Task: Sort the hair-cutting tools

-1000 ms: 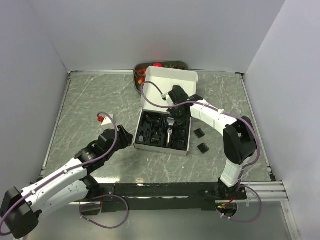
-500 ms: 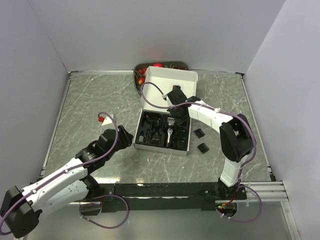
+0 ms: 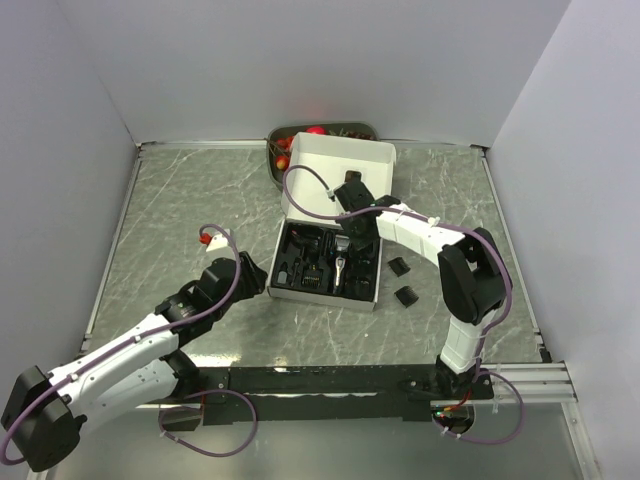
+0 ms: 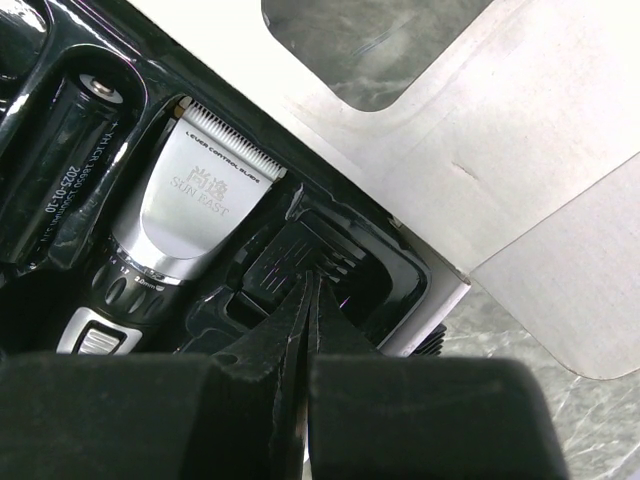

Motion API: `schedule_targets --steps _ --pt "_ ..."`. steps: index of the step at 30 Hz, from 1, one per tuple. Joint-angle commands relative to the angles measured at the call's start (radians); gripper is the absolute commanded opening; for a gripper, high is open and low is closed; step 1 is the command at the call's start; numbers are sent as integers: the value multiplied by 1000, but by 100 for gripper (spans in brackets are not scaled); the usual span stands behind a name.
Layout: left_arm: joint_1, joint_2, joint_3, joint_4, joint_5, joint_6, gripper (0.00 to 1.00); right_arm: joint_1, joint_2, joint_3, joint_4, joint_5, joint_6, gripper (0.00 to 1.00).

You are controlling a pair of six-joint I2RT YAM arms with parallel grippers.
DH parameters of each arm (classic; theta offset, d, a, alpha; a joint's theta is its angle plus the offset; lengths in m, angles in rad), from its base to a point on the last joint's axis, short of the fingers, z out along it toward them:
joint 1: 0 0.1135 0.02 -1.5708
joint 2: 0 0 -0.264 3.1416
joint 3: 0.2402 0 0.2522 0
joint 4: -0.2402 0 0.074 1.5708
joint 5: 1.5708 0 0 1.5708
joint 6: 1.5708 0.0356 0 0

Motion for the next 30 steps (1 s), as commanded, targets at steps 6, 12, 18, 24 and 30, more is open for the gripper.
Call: schedule_targets --steps 6,12,18,24,30 --pt "1 -16 18 27 -2 -4 45 -8 -149 -46 48 35 28 0" --pt "-1 -28 26 10 -17 6 45 -8 -315 -83 73 50 46 0" --pt "-1 -46 27 8 -25 12 45 -17 -536 -236 211 210 92 0" --pt "-1 -97 -7 42 -2 12 38 -89 -637 -272 69 127 221 0" --pt "-1 -117 -23 51 33 -2 32 -92 -636 -350 -78 144 365 0"
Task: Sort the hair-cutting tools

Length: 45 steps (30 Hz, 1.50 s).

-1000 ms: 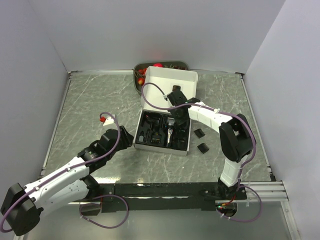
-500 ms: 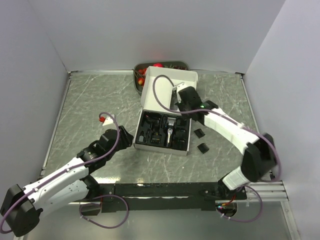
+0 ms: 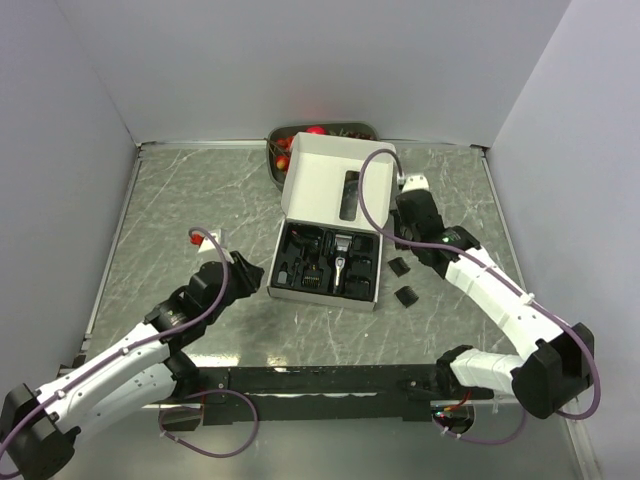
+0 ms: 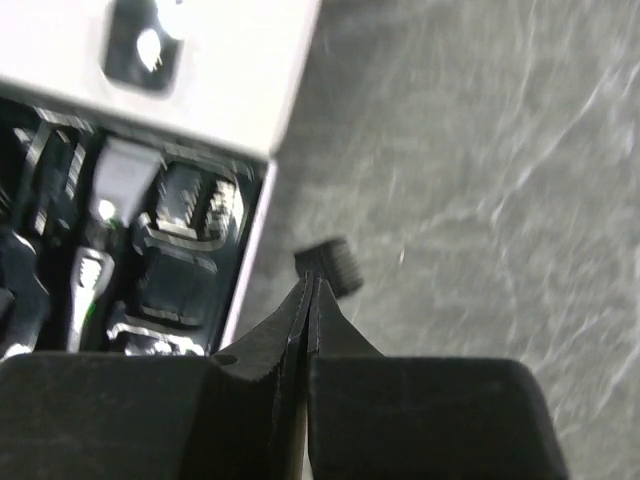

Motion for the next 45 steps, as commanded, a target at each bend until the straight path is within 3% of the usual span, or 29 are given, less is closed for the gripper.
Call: schedule_targets --steps 1,3,11,15,22,39,45 --pt "1 -6 -7 25 28 -11 32 0 -15 -83 -129 -22 147 0" --pt "1 1 -4 25 53 -13 29 0 -9 -129 -128 -117 181 0" --pt "-1 -25 -27 36 31 -16 29 0 -7 -227 -50 -135 339 0" --pt "-1 -33 -30 25 22 -19 29 2 74 -229 12 -151 384 0" --pt "-1 -52 -44 10 4 -30 27 -1 250 -172 48 -39 505 0" --pt "-1 20 -29 31 -50 -24 27 -127 416 -178 202 -95 562 0" --pt "1 59 -9 44 -52 -21 27 -156 454 -115 162 -69 591 0"
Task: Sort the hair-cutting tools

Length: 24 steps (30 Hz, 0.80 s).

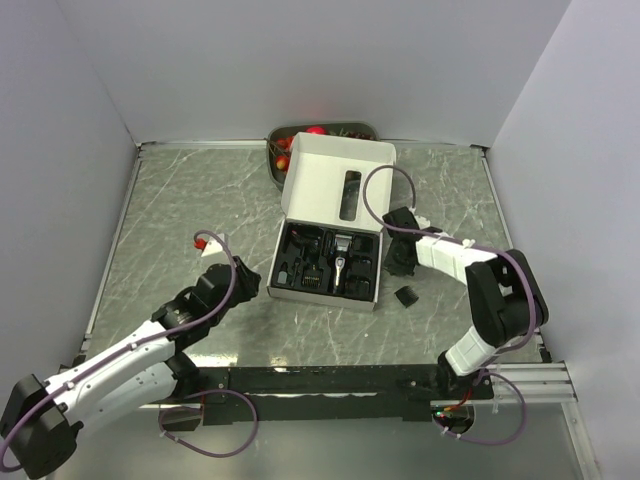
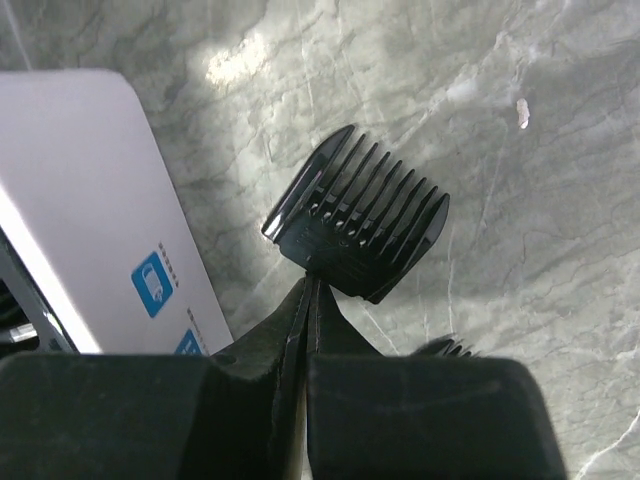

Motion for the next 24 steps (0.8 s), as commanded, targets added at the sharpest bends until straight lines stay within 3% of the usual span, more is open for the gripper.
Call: schedule_targets --steps 1,24 --pt "1 25 34 40 -23 -8 27 -43 71 77 33 76 47 0" --pt "-1 17 46 14 -39 -12 26 -134 164 249 -68 191 145 0"
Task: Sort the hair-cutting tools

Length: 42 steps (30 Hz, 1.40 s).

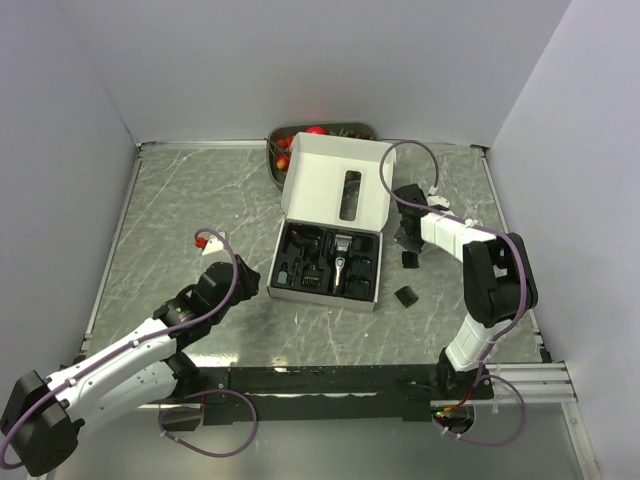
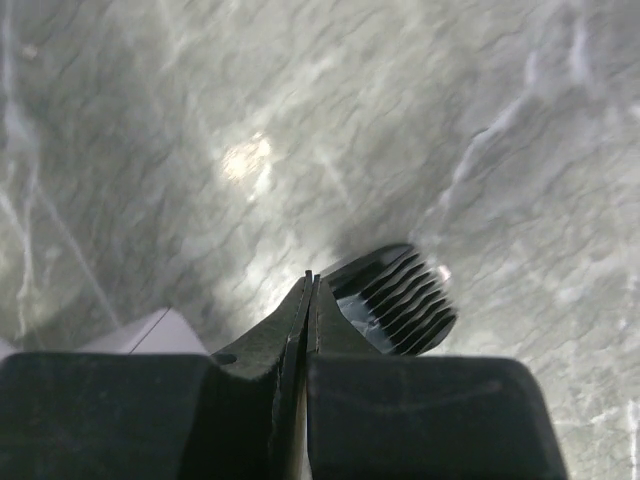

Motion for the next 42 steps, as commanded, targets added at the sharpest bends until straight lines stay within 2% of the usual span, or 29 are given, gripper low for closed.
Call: schedule_targets --steps 1,11,14,19,27,42 --pt "-1 -19 29 15 -21 -13 27 -28 32 33 -16 38 31 0" --pt "1 -1 29 29 -15 -20 26 -25 -101 -51 145 22 -84 0" --pt "-1 6 31 35 -13 -25 26 -14 -117 -56 176 -29 -148 0" --pt "-1 12 32 38 -7 -26 25 0 -92 -57 207 -137 -237 0" --pt "1 21 42 41 -1 -25 25 7 16 -13 162 -214 -259 0" --pt "-1 45 37 63 21 -25 25 1 21 -6 14 -21 -172 0"
